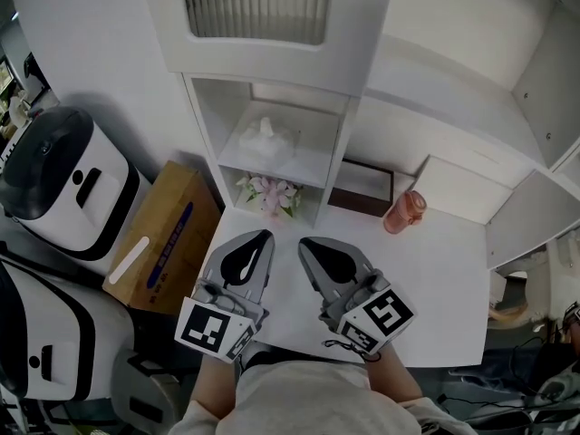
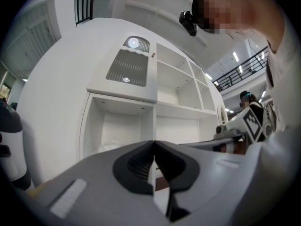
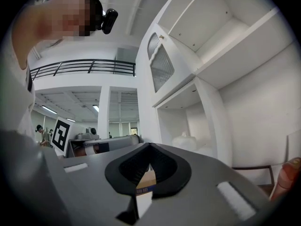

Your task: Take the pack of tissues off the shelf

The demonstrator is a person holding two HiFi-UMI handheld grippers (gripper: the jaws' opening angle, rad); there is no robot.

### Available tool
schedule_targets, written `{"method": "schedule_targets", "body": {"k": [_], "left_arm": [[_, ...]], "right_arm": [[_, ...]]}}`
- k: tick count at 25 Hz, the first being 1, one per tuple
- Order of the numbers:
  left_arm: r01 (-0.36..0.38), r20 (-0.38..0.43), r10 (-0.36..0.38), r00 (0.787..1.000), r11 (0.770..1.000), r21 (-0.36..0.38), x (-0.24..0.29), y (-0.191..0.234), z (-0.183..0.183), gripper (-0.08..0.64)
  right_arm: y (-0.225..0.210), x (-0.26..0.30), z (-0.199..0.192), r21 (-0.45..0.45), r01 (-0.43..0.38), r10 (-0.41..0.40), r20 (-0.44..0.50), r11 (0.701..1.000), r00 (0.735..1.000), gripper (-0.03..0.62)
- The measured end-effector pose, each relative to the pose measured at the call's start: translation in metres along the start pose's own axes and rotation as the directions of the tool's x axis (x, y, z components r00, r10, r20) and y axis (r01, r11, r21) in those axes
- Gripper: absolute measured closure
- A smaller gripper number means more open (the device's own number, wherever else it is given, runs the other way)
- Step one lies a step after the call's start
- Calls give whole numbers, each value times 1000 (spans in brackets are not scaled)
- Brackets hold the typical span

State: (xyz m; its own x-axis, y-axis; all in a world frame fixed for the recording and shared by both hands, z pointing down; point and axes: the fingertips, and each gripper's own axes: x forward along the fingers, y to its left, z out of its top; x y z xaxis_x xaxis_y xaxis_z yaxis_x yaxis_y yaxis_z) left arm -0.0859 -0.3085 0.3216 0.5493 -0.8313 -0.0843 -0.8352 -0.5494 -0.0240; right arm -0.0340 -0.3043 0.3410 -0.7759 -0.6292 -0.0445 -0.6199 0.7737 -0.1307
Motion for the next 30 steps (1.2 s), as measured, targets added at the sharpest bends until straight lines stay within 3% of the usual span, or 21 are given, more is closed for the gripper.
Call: {"method": "schedule_targets", "body": {"k": [14,25,30], "left_arm": [[-23,-40,24,999,1000,21,21,13,-10,557],[47,-77,-48,996,999,-12,57,55,-17,457],[44,-90,-43,995,999,3,73,74,-23,402]], "right_arm": [[-19,9,-9,39,12,-12,-3,999,1000,592],[-35,31,-3,46,121,-121,-5,992,993,592],[-40,35,-5,43,167,-167,-14,985,986,592]]}}
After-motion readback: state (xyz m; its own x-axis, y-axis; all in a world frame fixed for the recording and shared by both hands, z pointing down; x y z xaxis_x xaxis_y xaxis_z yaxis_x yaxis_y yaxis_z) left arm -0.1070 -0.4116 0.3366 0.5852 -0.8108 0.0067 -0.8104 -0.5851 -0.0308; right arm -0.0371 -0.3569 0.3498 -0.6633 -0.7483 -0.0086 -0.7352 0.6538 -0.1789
